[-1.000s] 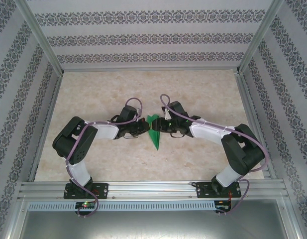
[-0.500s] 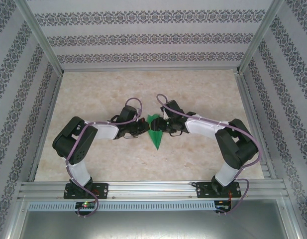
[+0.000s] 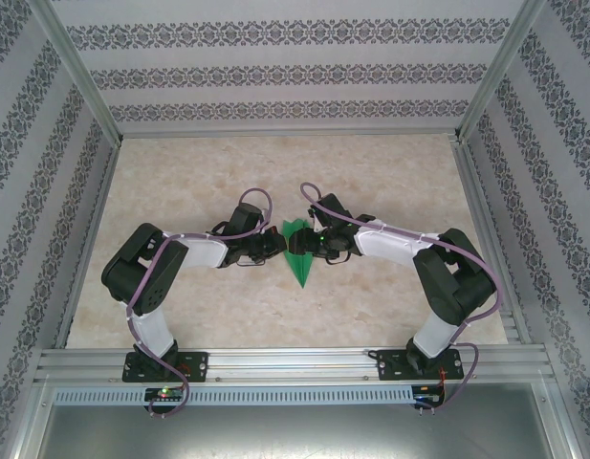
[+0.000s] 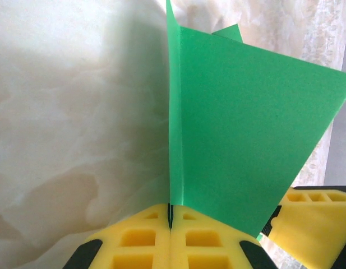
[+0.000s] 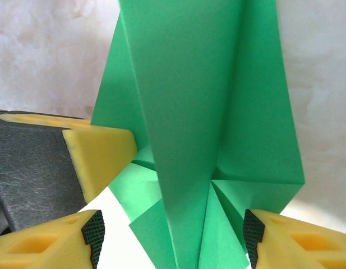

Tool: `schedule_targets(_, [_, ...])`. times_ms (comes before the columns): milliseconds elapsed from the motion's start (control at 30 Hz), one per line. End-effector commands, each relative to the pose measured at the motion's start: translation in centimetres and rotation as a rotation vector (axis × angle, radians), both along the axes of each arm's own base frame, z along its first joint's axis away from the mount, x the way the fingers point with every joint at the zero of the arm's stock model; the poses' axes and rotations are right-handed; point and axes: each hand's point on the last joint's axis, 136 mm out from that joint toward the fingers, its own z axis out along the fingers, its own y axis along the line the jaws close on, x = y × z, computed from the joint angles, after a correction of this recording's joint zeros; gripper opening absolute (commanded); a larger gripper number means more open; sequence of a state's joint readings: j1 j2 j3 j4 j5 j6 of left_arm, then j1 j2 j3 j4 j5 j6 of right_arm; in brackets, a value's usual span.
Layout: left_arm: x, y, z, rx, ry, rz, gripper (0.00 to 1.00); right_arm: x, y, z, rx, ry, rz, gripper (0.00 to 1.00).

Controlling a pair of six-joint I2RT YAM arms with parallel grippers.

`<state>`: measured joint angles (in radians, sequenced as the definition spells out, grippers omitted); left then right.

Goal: Fold a paper plane with a square sheet of paper (pick it up from the middle)
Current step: Move the paper plane to the center of the table.

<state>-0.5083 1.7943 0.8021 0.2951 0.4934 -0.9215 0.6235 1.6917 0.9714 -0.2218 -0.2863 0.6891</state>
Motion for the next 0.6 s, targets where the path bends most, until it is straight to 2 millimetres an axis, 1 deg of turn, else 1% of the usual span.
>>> schedule_targets(0, [0.6,0.3,-0.3,-0.009,-0.011,0.022,0.06,-1.7,0.4,-0.5,0.011,0.079,-0.010,0.67])
schedule_targets(167, [0.7,0.2,-0.2,-0.016,-0.014,0.021,0.06,-2.4,1.1,-0.3,0.049,0.110,-0.029,0.61])
schedule_targets(300, [0.7,0.1,-0.2,-0.022,-0.011,0.018,0.06,-2.6,0.7,-1.0,-0.015,0.113,-0.040,0.56])
schedule_targets(567, [0.6,0.0,-0.1,-0.032,-0.010,0.013,0.07,-2.4,0.6,-2.0,-0.112,0.099,-0.021,0.51])
